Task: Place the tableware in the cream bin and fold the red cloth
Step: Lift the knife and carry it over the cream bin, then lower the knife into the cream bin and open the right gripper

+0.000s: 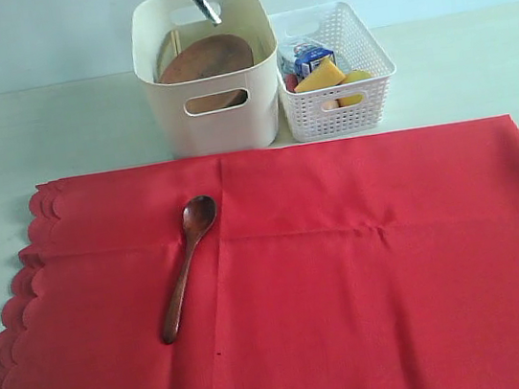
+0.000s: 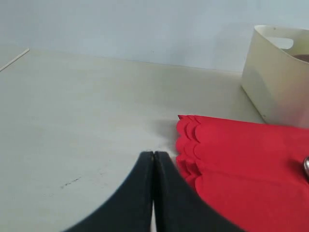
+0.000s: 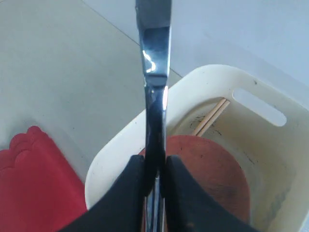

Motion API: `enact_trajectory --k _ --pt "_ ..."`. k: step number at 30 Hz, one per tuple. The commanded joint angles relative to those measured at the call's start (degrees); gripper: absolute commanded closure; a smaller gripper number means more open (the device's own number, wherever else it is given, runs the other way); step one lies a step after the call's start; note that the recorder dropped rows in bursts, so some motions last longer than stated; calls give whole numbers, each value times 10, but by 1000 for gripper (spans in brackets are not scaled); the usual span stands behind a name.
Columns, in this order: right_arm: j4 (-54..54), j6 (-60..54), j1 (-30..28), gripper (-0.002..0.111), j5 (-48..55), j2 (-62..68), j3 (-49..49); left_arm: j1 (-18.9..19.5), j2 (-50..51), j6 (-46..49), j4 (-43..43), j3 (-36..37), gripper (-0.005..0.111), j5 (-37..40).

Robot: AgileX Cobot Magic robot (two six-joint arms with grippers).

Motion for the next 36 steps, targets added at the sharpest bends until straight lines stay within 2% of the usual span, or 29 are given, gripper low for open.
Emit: enact_trajectory --k 1,8,19,31,33,36 --pt "17 21 1 108 -53 29 -8 -4 -4 -1 0 1 106 -2" --pt "15 60 1 108 -100 60 -8 -4 -4 -1 0 1 106 -2" --pt "11 84 -3 108 -97 105 -8 -4 -4 -2 0 1 106 -2" --pt "4 158 -4 108 -89 147 -8 -4 -4 0 0 1 106 -2" --pt "4 183 -4 107 -89 153 -8 -4 -4 0 0 1 106 -2" --pt "3 216 -4 98 -90 162 -8 -4 -4 -2 0 1 106 -2"
